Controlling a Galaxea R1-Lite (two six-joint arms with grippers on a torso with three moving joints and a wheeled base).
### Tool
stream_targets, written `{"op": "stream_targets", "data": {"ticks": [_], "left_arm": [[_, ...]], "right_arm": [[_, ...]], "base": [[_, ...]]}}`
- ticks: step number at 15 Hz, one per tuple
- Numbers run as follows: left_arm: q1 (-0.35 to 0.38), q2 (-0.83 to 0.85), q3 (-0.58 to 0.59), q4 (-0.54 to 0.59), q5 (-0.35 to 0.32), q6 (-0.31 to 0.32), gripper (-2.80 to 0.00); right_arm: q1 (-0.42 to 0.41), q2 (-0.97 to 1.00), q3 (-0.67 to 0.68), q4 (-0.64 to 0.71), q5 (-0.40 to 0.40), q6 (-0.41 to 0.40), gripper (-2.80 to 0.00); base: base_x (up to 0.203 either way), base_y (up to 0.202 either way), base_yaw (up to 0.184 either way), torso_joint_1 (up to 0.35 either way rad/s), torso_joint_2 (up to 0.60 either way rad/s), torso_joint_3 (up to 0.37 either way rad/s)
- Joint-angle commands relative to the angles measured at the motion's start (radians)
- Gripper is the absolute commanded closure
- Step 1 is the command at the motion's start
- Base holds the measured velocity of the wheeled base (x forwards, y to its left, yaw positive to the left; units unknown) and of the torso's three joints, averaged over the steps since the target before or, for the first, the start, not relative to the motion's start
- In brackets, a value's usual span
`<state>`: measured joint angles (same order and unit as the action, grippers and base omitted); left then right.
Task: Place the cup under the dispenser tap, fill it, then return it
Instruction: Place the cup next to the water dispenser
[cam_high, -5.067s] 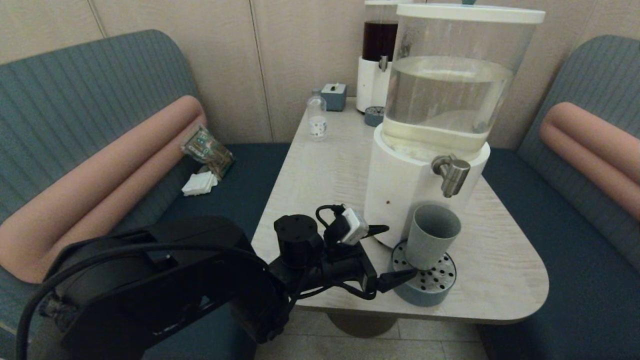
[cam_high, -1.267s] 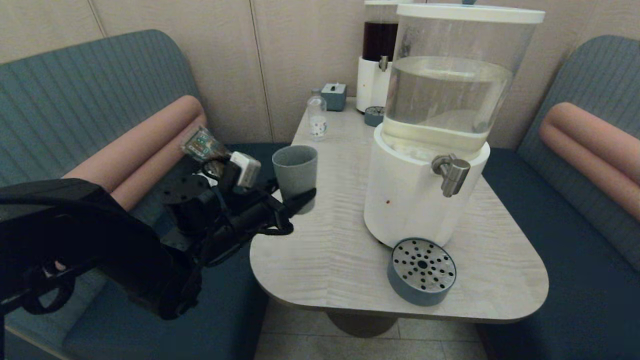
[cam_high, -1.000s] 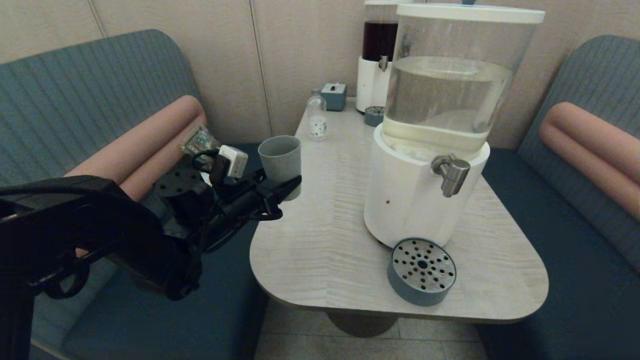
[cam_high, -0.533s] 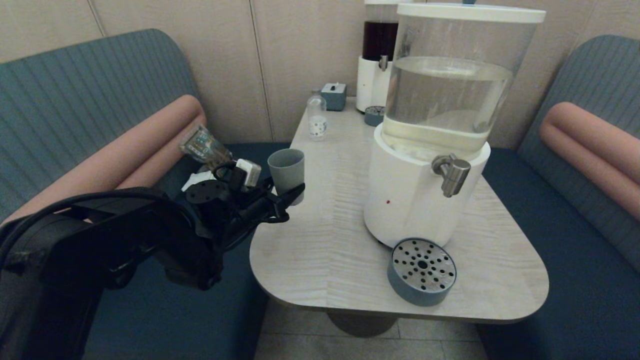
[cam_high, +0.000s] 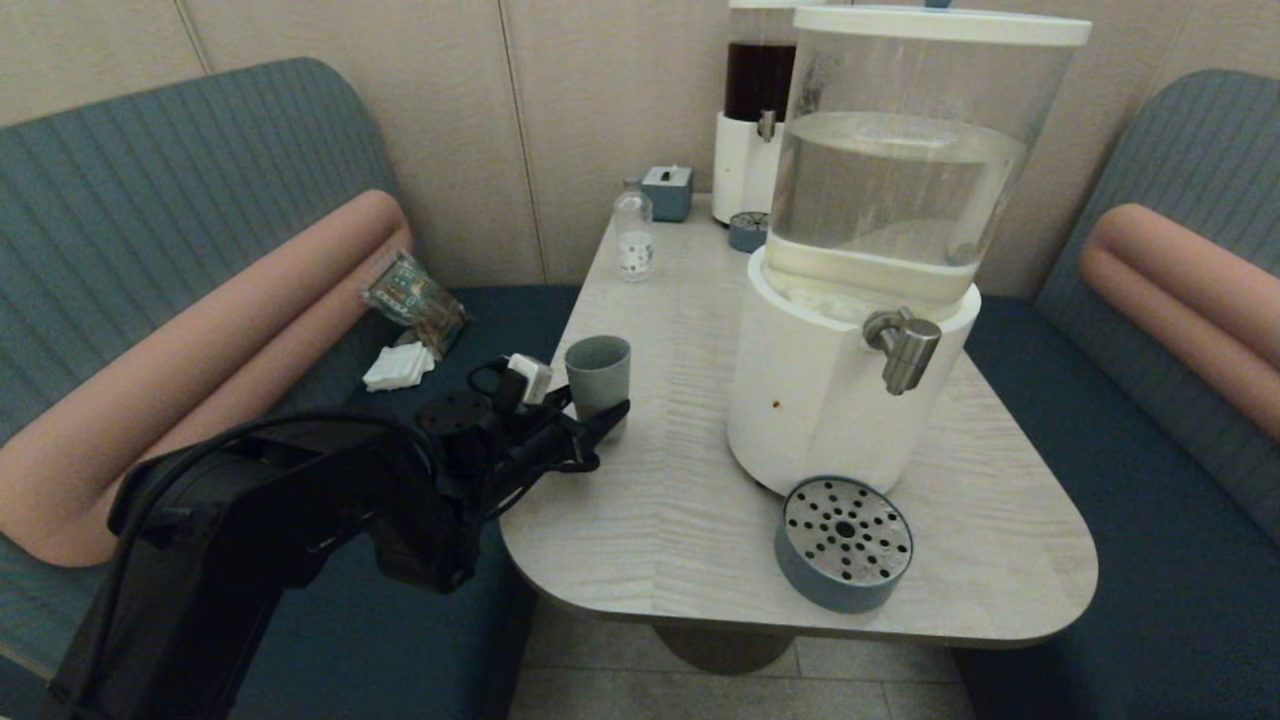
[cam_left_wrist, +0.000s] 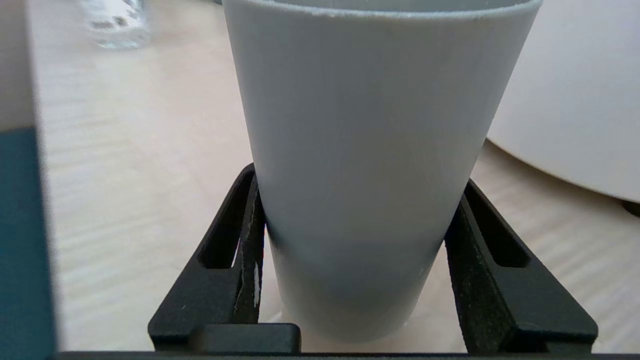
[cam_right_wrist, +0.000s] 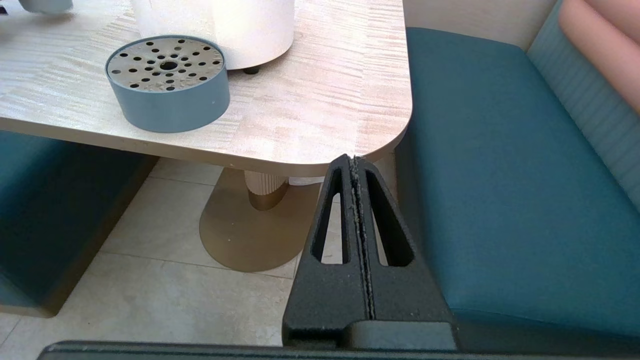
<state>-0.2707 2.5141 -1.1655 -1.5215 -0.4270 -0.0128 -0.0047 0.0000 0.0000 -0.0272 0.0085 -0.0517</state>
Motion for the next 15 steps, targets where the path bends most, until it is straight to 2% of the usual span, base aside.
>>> {"op": "stream_targets", "data": {"ticks": [1, 6, 7, 15], "left_arm": [[-0.005, 0.022, -0.005, -0.009, -0.002, 0.002, 0.0], [-0.015, 0.022, -0.003, -0.009, -0.002, 0.007, 0.0], [-0.016, 0.022, -0.003, -0.009, -0.002, 0.007, -2.8], [-0.033, -0.011, 0.031, -0.009, 0.003, 0.013, -2.8]], "right_arm": [[0.0, 0.002, 0.014, 0.0, 0.001, 0.0, 0.0], [0.0, 0.002, 0.014, 0.0, 0.001, 0.0, 0.0], [0.0, 0.002, 0.014, 0.0, 0.001, 0.0, 0.0], [0.0, 0.002, 0.013, 0.0, 0.001, 0.0, 0.0]], "base": [[0.0, 0.0, 0.0, 0.0, 0.0, 0.0], [0.0, 0.0, 0.0, 0.0, 0.0, 0.0], [0.0, 0.0, 0.0, 0.0, 0.0, 0.0], [0.0, 0.0, 0.0, 0.0, 0.0, 0.0]]}}
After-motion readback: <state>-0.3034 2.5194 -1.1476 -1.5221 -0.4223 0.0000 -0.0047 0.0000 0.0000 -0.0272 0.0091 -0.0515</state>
